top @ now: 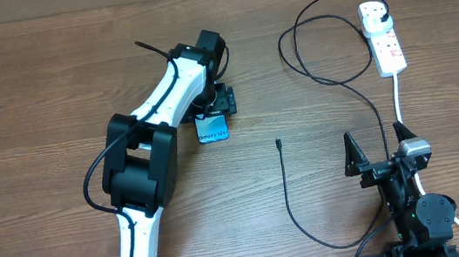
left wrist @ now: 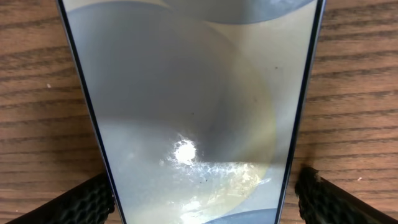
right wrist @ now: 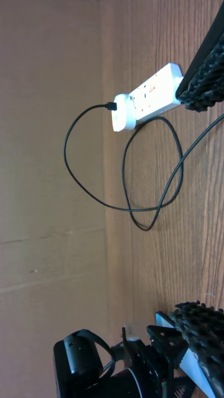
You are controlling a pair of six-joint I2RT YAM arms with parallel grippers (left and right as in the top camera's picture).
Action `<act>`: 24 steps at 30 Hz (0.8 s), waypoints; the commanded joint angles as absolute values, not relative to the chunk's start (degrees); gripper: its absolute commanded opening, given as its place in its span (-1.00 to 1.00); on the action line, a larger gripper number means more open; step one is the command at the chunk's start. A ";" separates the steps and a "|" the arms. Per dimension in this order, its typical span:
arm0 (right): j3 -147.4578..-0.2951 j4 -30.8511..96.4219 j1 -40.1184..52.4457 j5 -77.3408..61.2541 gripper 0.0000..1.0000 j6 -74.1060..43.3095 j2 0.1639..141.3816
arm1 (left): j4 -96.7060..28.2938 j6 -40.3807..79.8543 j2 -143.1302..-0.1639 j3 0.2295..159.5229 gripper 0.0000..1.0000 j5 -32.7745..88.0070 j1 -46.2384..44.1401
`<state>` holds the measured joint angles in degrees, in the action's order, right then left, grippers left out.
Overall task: Plug charger to phone and switch on socket
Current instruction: 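Close the left gripper on the phone's sides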
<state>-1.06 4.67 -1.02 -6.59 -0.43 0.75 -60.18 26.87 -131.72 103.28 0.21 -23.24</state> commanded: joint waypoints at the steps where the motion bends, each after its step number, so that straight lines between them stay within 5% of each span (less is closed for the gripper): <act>1: -0.47 4.40 -0.69 -6.04 1.00 -0.86 0.49 | -59.72 27.42 -135.33 103.22 0.76 0.47 -23.29; 11: -0.47 4.40 -0.69 -6.04 1.00 -0.86 0.49 | -59.75 27.42 -135.33 103.22 0.77 0.47 -23.29; 24: -0.47 4.40 -0.69 -6.04 1.00 -0.86 0.49 | -59.77 27.46 -135.33 103.22 0.52 -0.62 -23.27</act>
